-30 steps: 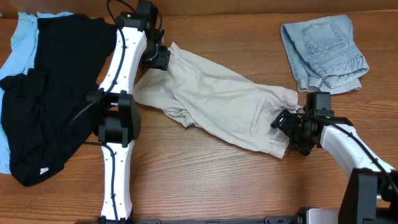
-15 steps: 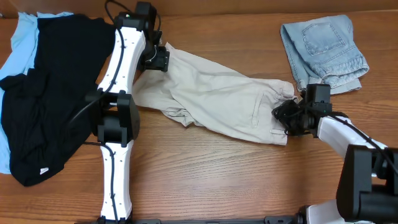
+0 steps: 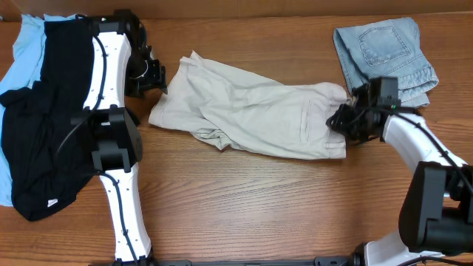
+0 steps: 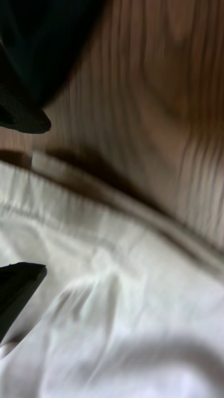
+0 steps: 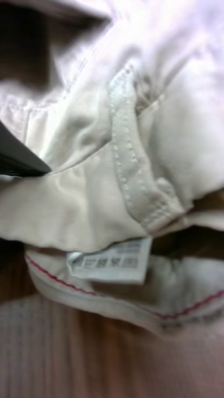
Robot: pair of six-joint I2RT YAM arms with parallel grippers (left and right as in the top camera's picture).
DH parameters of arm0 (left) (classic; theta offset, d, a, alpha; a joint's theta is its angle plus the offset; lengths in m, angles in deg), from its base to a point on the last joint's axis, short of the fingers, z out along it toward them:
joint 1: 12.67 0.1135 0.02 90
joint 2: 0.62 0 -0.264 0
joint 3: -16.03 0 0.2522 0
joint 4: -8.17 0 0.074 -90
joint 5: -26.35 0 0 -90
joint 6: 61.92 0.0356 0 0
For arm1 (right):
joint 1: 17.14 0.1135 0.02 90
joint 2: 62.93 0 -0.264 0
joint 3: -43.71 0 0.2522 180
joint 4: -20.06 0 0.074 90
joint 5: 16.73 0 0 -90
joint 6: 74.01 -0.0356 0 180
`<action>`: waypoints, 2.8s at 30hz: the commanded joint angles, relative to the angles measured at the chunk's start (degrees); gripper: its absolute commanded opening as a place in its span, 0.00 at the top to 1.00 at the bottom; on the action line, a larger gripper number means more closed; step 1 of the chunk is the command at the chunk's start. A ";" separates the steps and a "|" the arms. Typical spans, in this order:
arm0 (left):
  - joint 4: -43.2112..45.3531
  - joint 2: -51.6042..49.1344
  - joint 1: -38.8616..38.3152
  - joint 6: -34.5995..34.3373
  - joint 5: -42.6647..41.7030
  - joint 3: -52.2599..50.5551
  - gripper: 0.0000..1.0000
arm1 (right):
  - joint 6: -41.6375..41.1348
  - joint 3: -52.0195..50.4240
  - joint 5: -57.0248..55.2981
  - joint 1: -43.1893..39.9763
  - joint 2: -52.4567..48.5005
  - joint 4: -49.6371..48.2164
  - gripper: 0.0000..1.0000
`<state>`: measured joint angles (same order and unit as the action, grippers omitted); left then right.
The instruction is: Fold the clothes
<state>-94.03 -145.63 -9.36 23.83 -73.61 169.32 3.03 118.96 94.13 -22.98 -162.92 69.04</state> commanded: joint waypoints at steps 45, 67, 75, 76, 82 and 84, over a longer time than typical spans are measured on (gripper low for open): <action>5.75 -7.15 -4.83 21.59 -10.36 -0.59 0.96 | 10.80 15.37 -1.70 -6.69 -6.40 13.84 0.04; 4.50 -7.15 -4.85 21.35 -10.40 -0.57 0.96 | 9.70 15.32 -7.67 -6.62 -19.67 12.44 0.21; 4.48 -7.15 -4.85 20.61 -10.40 -0.57 0.96 | 9.70 15.34 2.71 -6.60 -19.65 13.77 0.94; 4.48 -7.15 -4.85 20.50 -10.40 -0.57 0.96 | 9.70 15.34 4.26 -6.60 -19.61 13.75 0.96; 4.22 -7.15 -4.85 20.00 -10.40 -0.57 0.96 | 9.70 15.50 9.94 -8.39 -17.05 14.62 0.96; 4.22 -7.15 -4.85 19.19 -10.43 -0.57 0.96 | 9.73 15.50 10.14 -9.11 -14.62 15.23 0.96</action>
<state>-89.73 -152.53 -14.19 44.53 -84.38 168.88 12.78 135.10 100.32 -31.20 -180.80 83.69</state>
